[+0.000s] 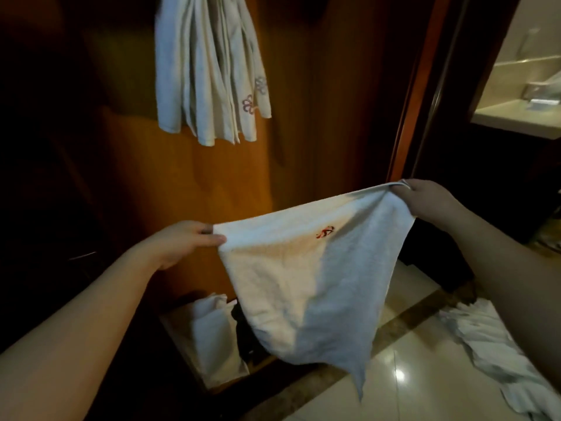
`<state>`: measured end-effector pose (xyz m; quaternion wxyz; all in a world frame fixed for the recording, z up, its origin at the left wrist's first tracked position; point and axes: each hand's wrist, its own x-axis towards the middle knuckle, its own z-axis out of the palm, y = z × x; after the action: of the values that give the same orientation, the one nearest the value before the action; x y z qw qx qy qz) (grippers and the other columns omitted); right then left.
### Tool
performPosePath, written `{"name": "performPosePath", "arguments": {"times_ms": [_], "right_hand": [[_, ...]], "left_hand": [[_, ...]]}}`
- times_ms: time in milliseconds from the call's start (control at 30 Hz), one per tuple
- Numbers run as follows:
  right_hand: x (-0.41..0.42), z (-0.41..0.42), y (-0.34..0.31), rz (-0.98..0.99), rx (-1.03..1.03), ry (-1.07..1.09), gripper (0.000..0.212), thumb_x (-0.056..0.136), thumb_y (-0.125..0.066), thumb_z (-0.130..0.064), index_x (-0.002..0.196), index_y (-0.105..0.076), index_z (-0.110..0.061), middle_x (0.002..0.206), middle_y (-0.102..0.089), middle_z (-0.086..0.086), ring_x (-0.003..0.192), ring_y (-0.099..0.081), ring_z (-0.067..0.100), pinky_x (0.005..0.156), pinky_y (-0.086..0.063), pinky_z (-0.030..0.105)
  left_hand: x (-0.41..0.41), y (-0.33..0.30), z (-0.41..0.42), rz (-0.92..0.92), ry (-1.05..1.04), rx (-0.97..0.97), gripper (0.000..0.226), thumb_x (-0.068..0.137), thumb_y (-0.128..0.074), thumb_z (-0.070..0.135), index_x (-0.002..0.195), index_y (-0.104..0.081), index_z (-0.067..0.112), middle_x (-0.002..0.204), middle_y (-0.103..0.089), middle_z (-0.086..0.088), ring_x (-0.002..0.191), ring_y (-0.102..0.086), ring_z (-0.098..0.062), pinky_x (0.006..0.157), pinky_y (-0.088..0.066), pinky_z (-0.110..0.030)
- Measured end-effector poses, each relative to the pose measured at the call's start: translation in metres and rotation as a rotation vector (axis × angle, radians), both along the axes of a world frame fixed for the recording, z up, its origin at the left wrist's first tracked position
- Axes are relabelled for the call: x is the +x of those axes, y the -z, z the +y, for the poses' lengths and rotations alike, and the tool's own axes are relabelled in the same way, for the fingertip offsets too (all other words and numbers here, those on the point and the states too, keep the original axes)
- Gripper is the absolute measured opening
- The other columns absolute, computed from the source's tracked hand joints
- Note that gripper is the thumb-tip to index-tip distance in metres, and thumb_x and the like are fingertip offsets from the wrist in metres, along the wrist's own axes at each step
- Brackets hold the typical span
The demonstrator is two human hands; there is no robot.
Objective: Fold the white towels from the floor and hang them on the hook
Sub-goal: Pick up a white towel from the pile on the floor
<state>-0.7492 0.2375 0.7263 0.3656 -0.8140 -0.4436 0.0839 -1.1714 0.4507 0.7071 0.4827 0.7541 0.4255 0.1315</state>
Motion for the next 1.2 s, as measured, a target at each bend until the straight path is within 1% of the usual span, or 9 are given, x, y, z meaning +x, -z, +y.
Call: {"name": "performPosePath", "arguments": {"times_ms": [133,300,433,533,600,700,900,1067,1200], "right_hand": [[-0.003,0.011,-0.008,-0.043,-0.052,-0.036,0.042,0.103,-0.043,-0.047,0.107,-0.070,-0.016,0.104,-0.067,0.007,0.094,-0.063,0.024,0.085,-0.050,0.040],[-0.013,0.016,-0.019,0.040,-0.062,-0.120,0.046,0.101,-0.042,-0.046,0.079,-0.059,-0.009,0.065,-0.060,0.005,0.062,-0.054,0.023,0.061,-0.042,0.035],[-0.033,0.013,-0.023,0.184,-0.002,-0.280,0.027,0.101,-0.047,-0.031,0.111,-0.067,-0.017,0.065,-0.059,0.003,0.055,-0.050,0.015,0.049,-0.036,0.026],[-0.061,0.009,-0.022,0.442,0.055,-0.399,0.048,0.102,-0.053,-0.024,0.148,-0.043,-0.032,0.085,-0.066,0.002,0.054,-0.058,0.007,0.045,-0.040,0.021],[-0.080,0.004,-0.021,0.562,0.068,-0.538,0.057,0.101,-0.053,-0.017,0.152,-0.036,-0.034,0.090,-0.066,0.006,0.055,-0.060,0.011,0.041,-0.038,0.020],[-0.105,-0.007,-0.024,0.636,0.096,-0.675,0.054,0.098,-0.054,-0.017,0.144,-0.046,-0.043,0.091,-0.071,0.007,0.060,-0.063,0.016,0.040,-0.036,0.019],[-0.142,-0.032,-0.032,0.692,0.205,-0.840,0.025,0.082,-0.060,-0.024,0.093,-0.074,-0.042,0.082,-0.067,-0.018,0.061,-0.055,0.002,0.049,-0.041,0.018],[-0.148,-0.059,-0.036,0.306,0.106,-0.953,0.043,0.083,-0.068,-0.024,0.098,-0.057,-0.063,0.095,-0.053,-0.043,0.092,-0.057,-0.012,0.076,-0.047,0.006],[-0.157,-0.071,-0.038,0.190,0.311,-0.863,0.027,0.093,-0.067,-0.020,0.093,-0.064,-0.046,0.091,-0.066,-0.031,0.084,-0.064,-0.007,0.069,-0.045,0.004]], "left_hand": [[0.005,-0.008,-0.018,-0.590,-0.147,-0.176,0.017,0.087,-0.064,0.022,0.094,-0.076,0.012,0.094,-0.077,-0.004,0.093,-0.071,-0.020,0.087,-0.054,-0.036],[0.030,-0.028,-0.041,-0.895,-0.387,-0.279,0.019,0.099,-0.060,0.023,0.102,-0.073,0.011,0.094,-0.078,-0.005,0.088,-0.075,-0.017,0.067,-0.058,-0.029],[0.044,-0.034,-0.057,-0.912,-0.584,-0.262,0.017,0.097,-0.065,0.023,0.103,-0.069,0.008,0.086,-0.079,-0.003,0.078,-0.076,-0.016,0.054,-0.057,-0.026],[0.048,-0.030,-0.077,-0.915,-0.615,-0.181,0.026,0.095,-0.066,0.028,0.112,-0.070,0.009,0.095,-0.079,-0.002,0.085,-0.076,-0.015,0.061,-0.058,-0.028],[0.050,-0.026,-0.094,-0.880,-0.602,-0.084,0.026,0.092,-0.066,0.032,0.108,-0.074,0.014,0.098,-0.078,-0.003,0.090,-0.075,-0.016,0.072,-0.056,-0.032],[0.057,-0.023,-0.127,-0.854,-0.592,-0.033,0.024,0.090,-0.066,0.036,0.097,-0.079,0.016,0.099,-0.077,-0.012,0.091,-0.075,-0.020,0.079,-0.053,-0.037],[0.081,-0.022,-0.193,-0.840,-0.554,-0.021,0.031,0.098,-0.061,0.034,0.120,-0.071,0.014,0.109,-0.077,-0.004,0.103,-0.073,-0.017,0.091,-0.055,-0.038],[0.085,-0.030,-0.230,-0.823,-0.476,-0.053,0.038,0.099,-0.060,0.036,0.130,-0.066,0.015,0.121,-0.072,-0.005,0.113,-0.069,-0.023,0.097,-0.055,-0.044],[0.086,-0.034,-0.250,-0.826,-0.393,-0.057,0.035,0.102,-0.056,0.030,0.128,-0.067,0.010,0.116,-0.073,-0.012,0.108,-0.071,-0.027,0.087,-0.057,-0.038]]}}
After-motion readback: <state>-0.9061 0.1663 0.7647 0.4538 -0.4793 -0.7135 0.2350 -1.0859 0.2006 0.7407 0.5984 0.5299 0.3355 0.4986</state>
